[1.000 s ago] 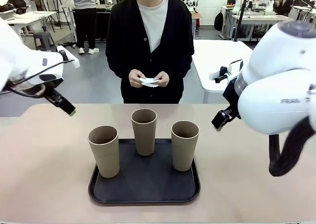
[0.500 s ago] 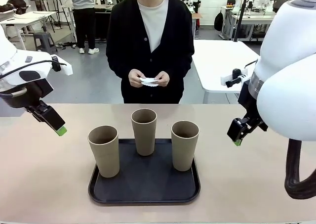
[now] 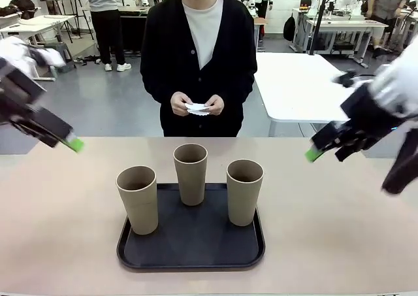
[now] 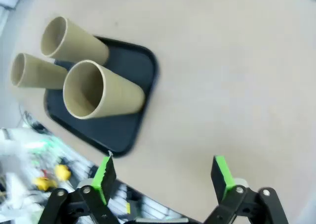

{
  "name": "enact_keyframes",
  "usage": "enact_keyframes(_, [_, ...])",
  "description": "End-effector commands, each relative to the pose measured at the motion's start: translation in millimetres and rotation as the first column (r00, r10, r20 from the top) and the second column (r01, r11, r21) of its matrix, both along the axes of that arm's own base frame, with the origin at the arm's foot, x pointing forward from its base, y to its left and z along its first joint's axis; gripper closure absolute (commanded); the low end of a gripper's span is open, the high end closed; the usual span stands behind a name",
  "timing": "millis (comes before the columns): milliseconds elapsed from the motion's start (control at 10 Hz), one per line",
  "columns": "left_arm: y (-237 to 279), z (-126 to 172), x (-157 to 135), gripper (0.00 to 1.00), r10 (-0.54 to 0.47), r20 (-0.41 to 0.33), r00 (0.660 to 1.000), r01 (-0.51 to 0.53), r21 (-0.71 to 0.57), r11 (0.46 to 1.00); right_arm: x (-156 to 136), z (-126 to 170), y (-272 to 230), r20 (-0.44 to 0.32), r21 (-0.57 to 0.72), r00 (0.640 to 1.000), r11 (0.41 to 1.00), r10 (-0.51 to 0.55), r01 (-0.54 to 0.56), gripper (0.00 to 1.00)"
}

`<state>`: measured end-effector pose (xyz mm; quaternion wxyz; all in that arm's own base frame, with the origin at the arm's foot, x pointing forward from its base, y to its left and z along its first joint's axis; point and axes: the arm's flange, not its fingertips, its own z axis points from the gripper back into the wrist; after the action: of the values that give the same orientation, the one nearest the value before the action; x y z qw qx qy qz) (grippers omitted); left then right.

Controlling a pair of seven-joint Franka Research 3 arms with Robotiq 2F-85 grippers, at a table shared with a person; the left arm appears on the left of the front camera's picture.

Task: Place coasters on the table and set cups on them.
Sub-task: Pick up one Reusable plastic cup and place it on a coaster set by the human.

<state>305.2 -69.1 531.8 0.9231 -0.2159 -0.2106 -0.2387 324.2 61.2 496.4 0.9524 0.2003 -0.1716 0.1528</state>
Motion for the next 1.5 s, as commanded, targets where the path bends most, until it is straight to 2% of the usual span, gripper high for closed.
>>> enact_keyframes(0, [45.2, -9.9, -17.3, 0.0, 0.097, -0.074, 0.993, -0.12, -0.473, 0.873, -23.6, 1.4, -55.1, -0.113, 0.686, 0.99, 0.713, -0.091, 0.143, 0.0])
enact_keyframes(100, [46.7, -15.6, -15.7, 0.0, 0.126, -0.141, 0.982, -0.18, -0.492, 0.852, -28.9, -5.7, -78.1, -0.192, 0.693, 0.974, 0.686, -0.122, 0.223, 0.0])
enact_keyframes(300, [55.4, -43.0, -1.2, 0.0, 0.091, -0.295, 0.951, -0.219, -0.435, 0.873, -35.2, -28.3, -113.8, -0.317, 0.678, 0.941, 0.666, -0.116, 0.311, 0.0])
enact_keyframes(500, [79.6, -74.6, -2.7, 0.0, 0.097, -0.402, 0.91, -0.279, -0.423, 0.862, -50.4, -44.1, -140.8, -0.377, 0.666, 0.922, 0.664, -0.092, 0.339, 0.0])
enact_keyframes(700, [88.2, -87.7, -9.0, 0.0, 0.124, -0.431, 0.894, -0.332, -0.451, 0.829, -63.2, -51.5, -164.2, -0.394, 0.662, 0.912, 0.654, -0.112, 0.366, 0.0])
enact_keyframes(900, [86.1, -82.9, -18.6, 0.0, 0.147, -0.418, 0.896, -0.354, -0.475, 0.806, -69.6, -58.0, -177.5, -0.416, 0.655, 0.9, 0.644, -0.129, 0.395, 0.0])
enact_keyframes(1100, [87.5, -74.2, -31.2, 0.0, 0.172, -0.422, 0.89, -0.372, -0.454, 0.81, -75.2, -63.5, -180.6, -0.425, 0.656, 0.895, 0.637, -0.132, 0.405, 0.0])
enact_keyframes(1300, [96.4, -77.9, -35.1, 0.0, 0.197, -0.441, 0.876, -0.402, -0.44, 0.803, -76.4, -62.4, -177.4, -0.424, 0.653, 0.9, 0.656, -0.097, 0.378, 0.0])
enact_keyframes(1400, [96.5, -77.2, -32.8, 0.0, 0.22, -0.45, 0.865, -0.426, -0.428, 0.797, -63.9, -53.0, -193.9, -0.44, 0.65, 0.886, 0.629, -0.146, 0.426, 0.0])
